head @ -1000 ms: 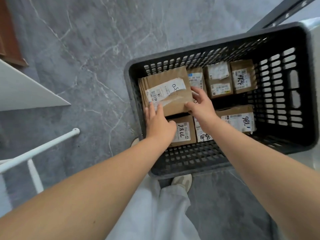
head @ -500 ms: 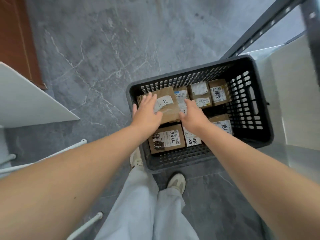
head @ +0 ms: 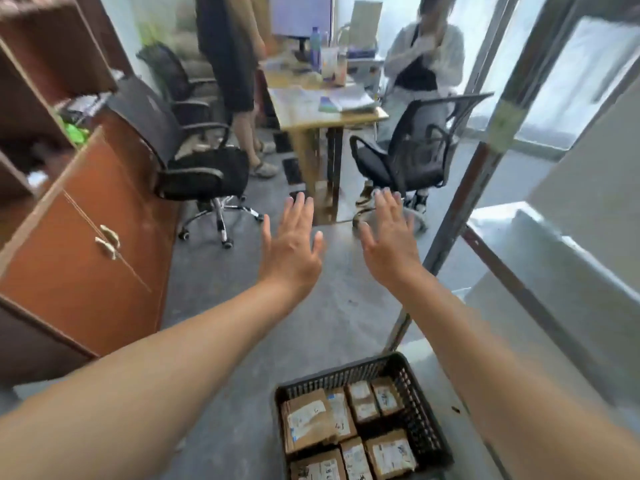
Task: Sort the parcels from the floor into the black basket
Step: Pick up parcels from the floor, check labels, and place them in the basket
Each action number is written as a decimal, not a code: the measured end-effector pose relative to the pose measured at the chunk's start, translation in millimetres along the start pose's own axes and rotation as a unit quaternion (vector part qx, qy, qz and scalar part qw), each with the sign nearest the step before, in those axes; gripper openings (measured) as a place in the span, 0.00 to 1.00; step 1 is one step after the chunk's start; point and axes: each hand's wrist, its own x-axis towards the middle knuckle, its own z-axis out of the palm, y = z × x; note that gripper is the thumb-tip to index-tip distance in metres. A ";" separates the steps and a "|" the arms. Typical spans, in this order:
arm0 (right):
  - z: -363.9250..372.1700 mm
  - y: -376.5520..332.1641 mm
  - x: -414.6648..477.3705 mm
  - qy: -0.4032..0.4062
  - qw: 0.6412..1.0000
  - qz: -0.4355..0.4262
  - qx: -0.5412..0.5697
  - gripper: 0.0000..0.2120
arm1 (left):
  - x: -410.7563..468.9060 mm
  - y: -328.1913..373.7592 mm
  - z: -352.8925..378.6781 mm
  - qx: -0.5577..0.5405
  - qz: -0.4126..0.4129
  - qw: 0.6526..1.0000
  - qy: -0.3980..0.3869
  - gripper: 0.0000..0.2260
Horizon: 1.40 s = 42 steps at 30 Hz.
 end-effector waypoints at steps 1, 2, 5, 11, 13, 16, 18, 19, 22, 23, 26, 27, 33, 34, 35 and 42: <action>-29.3 -18.6 1.3 0.021 1.000 -0.011 -0.001 0.30 | 3.7 18.2 -29.7 -0.001 0.016 1.000 0.019 0.26; -57.1 -36.3 2.0 0.041 0.999 -0.020 -0.002 0.30 | 7.5 35.0 -58.2 -0.001 0.036 0.999 0.039 0.26; -126.4 -84.7 1.3 0.104 0.993 -0.047 -0.009 0.30 | 19.0 71.5 -134.2 0.004 0.086 0.990 0.113 0.27; -208.2 -150.5 -3.4 0.183 0.978 -0.087 -0.049 0.32 | 36.6 105.2 -225.5 0.002 0.120 0.974 0.191 0.28; -224.5 -164.5 -4.8 0.206 0.972 -0.095 -0.059 0.33 | 42.4 109.4 -239.6 0.020 0.166 0.965 0.204 0.28; -237.8 -177.0 -7.6 0.238 0.964 -0.097 -0.060 0.33 | 50.7 110.7 -248.1 0.032 0.198 0.953 0.226 0.28; -236.0 -179.6 -13.4 0.254 0.963 -0.068 -0.050 0.33 | 52.7 111.3 -245.5 0.022 0.220 0.950 0.220 0.29; -231.4 -180.2 -17.8 0.257 0.964 -0.051 -0.047 0.33 | 52.2 111.5 -242.2 0.022 0.230 0.948 0.217 0.29; -213.0 -182.1 -32.8 0.244 0.967 -0.017 -0.070 0.33 | 46.2 110.0 -233.2 0.012 0.258 0.948 0.189 0.29; -209.1 -182.6 -36.9 0.242 0.967 -0.011 -0.080 0.34 | 43.2 108.2 -230.9 0.006 0.267 0.947 0.180 0.29; -212.2 -185.6 -47.5 0.269 0.958 0.009 -0.102 0.33 | 37.6 103.9 -227.6 -0.012 0.295 0.942 0.162 0.29; -215.7 -186.3 -52.3 0.282 0.953 0.019 -0.111 0.33 | 36.5 103.6 -226.7 -0.014 0.305 0.939 0.160 0.29; -238.4 -173.5 -113.5 0.311 0.926 0.109 -0.182 0.31 | 19.7 134.0 -214.7 -0.062 0.359 0.925 0.104 0.29; -242.0 -170.0 -128.8 0.306 0.923 0.128 -0.197 0.31 | 10.4 142.6 -213.0 -0.070 0.376 0.920 0.091 0.28; -245.9 -166.6 -144.4 0.301 0.919 0.149 -0.209 0.31 | 0.1 151.3 -210.8 -0.079 0.392 0.913 0.078 0.28; -286.9 -152.7 -248.0 0.348 0.868 0.251 -0.250 0.30 | -84.5 211.9 -215.0 -0.174 0.474 0.862 0.028 0.29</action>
